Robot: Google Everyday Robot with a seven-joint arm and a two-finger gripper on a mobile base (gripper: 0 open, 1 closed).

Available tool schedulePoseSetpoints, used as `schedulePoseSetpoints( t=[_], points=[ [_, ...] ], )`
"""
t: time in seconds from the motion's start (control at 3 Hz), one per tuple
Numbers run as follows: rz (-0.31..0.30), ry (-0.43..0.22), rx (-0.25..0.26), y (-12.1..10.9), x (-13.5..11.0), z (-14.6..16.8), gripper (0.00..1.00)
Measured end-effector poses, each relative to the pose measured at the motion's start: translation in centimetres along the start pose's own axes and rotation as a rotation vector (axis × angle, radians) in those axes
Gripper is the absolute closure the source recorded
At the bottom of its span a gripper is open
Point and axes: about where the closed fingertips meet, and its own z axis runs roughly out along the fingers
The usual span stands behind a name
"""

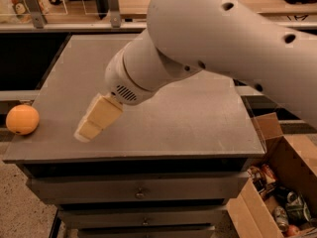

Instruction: Pick orange

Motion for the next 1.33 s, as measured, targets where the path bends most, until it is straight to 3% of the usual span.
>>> schedulePoseSetpoints(
  t=[0.33, 0.67, 1.0, 1.33],
  points=[
    [0.0, 0.0, 0.0, 0.0, 0.0, 0.0, 0.0],
    [-0.025, 0.029, 0.039, -0.5, -0.1, 1.0, 0.0],
    [-0.095, 0.057, 0.084, -2.3, -1.6, 4.4, 0.0],
    [-0.143, 0.062, 0.085, -4.4, -2.7, 7.8, 0.0]
  ],
)
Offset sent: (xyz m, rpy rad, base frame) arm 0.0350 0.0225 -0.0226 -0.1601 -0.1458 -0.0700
